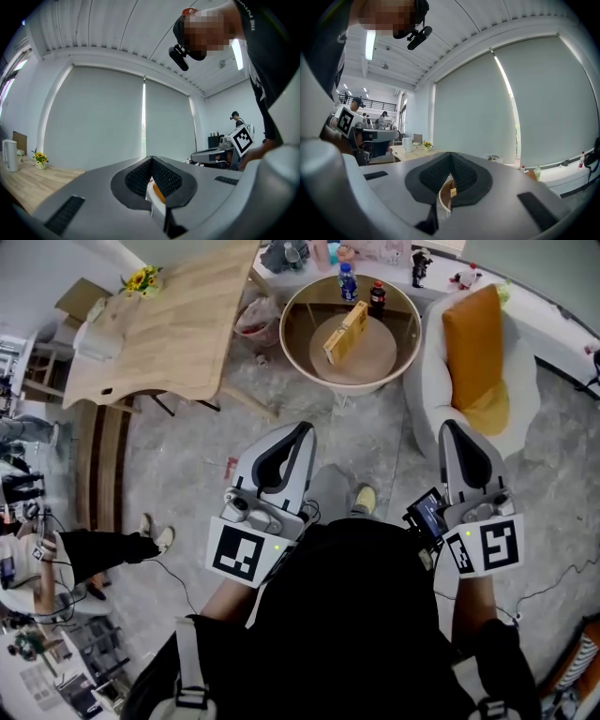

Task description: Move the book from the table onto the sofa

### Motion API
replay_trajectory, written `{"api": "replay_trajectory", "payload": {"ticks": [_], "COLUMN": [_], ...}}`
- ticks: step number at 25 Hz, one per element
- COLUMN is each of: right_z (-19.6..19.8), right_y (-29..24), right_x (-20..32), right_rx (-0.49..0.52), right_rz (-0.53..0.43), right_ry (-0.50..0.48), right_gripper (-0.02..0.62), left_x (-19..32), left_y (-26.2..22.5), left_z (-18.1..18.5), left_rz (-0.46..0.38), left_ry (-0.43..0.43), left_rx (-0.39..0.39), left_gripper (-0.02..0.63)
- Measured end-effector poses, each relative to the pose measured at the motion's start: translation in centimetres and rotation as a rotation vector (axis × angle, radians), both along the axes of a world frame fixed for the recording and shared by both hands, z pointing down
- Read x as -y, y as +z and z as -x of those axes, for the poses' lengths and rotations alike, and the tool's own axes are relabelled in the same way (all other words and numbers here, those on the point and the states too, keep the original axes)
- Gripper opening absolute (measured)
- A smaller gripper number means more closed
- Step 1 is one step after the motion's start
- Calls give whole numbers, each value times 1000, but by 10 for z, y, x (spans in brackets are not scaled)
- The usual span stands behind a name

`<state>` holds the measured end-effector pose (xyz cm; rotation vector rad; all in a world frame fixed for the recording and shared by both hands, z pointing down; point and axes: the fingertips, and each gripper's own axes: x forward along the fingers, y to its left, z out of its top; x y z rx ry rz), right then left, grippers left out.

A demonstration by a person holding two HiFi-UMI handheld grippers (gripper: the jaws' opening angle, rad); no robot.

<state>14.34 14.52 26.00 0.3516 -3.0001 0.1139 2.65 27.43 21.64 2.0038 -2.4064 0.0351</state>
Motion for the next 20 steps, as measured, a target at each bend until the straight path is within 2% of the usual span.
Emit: {"api": "replay_trajectory", "payload": {"ticks": [8, 20], "right_z": [7, 38], "right_y": [3, 5], "right_x": [3, 6], "right_rx": [-9, -30], "right_rz": [-1, 2], "right_ry": [-3, -3], "right_gripper": [9, 9], "left_x": [3, 13], "left_y": [6, 6], "left_z": [2, 37], "left_rz": [4, -2], "left_ry": [8, 20], "left_rx": [-15, -27], "left_gripper": [3, 3]}}
